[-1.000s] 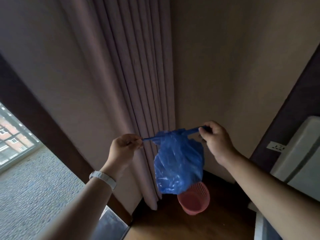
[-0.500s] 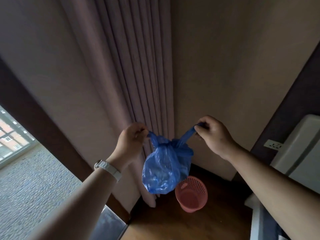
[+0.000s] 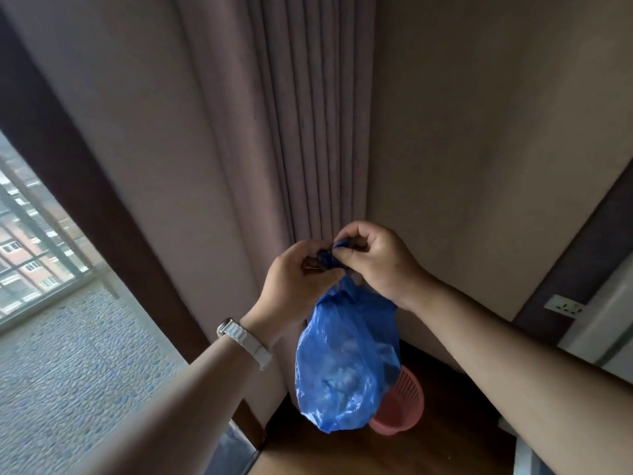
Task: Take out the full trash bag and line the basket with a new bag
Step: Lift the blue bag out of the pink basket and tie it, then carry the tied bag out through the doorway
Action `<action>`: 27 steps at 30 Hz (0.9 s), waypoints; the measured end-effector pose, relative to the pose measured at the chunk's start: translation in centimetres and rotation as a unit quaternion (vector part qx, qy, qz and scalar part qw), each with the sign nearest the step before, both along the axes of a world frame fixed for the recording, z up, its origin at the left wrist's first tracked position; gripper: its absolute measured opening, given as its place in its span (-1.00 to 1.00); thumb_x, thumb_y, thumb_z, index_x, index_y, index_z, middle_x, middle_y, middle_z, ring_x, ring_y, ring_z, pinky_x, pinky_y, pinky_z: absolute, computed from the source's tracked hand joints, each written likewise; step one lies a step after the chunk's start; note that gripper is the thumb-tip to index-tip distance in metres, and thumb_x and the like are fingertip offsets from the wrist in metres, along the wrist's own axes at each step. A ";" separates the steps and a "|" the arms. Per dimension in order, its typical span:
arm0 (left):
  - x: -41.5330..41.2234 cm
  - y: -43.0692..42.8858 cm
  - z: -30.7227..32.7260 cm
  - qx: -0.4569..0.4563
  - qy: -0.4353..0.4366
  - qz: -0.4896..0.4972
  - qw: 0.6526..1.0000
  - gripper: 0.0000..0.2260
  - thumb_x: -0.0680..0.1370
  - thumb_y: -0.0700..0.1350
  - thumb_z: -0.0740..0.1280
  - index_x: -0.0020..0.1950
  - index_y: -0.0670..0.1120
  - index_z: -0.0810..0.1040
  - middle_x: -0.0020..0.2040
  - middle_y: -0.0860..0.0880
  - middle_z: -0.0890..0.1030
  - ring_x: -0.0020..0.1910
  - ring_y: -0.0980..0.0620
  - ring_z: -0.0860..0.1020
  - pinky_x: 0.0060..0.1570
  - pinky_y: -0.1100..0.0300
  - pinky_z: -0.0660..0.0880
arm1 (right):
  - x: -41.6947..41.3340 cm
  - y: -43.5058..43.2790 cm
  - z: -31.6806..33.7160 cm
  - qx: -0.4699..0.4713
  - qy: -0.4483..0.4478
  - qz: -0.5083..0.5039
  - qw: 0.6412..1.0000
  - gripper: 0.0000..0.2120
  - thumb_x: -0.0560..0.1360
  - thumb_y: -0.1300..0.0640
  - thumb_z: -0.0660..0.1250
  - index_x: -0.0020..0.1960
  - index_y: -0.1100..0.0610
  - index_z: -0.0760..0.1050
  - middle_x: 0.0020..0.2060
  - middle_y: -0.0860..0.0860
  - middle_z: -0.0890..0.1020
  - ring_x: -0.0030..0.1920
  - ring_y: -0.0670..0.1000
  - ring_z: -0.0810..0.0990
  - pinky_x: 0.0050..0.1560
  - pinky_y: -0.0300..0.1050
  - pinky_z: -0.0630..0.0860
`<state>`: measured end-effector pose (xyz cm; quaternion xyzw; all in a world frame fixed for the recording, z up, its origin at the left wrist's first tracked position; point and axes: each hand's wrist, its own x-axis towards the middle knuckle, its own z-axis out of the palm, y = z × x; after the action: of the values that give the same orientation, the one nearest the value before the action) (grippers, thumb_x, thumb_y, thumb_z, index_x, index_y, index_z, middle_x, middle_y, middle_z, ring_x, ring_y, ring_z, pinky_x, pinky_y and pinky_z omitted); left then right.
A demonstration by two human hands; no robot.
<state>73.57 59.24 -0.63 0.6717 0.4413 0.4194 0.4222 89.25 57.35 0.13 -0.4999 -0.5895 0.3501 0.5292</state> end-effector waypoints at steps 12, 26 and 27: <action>-5.6 3.1 0.1 -0.040 -0.118 0.058 0.990 -0.80 0.45 -0.29 0.44 -0.25 0.01 0.65 -0.28 0.00 0.68 -0.27 0.06 0.63 -0.22 0.13 0.58 | -2.2 -0.2 -3.1 0.024 -0.236 -0.034 0.971 -0.61 0.43 0.17 0.50 0.22 0.13 0.51 0.11 0.05 0.56 0.08 -0.09 0.49 0.06 -0.45 0.37; -8.4 3.0 -0.2 -0.083 -0.133 0.074 0.985 -0.93 0.34 -0.17 0.46 -0.28 0.00 0.66 -0.31 -0.07 0.65 -0.27 -0.05 0.59 -0.13 -0.03 0.55 | -7.7 0.7 -8.7 -0.003 -0.248 0.030 0.968 -0.48 0.39 -0.12 0.47 0.24 -0.25 0.28 0.15 -0.16 0.49 0.15 -0.23 0.47 0.14 -0.33 0.39; -8.5 2.9 -0.2 -0.082 -0.133 0.084 0.984 -0.95 0.32 -0.15 0.47 -0.27 -0.01 0.66 -0.29 -0.10 0.65 -0.25 -0.07 0.60 -0.11 -0.07 0.56 | -7.8 1.1 -8.8 0.000 -0.249 0.048 0.967 -0.46 0.38 -0.11 0.48 0.25 -0.26 0.28 0.16 -0.16 0.49 0.15 -0.22 0.48 0.14 -0.28 0.41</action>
<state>65.07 62.16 -0.84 0.5334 0.4690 0.5013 0.4942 81.49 58.47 -8.67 -0.5428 -0.7257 0.2395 0.3485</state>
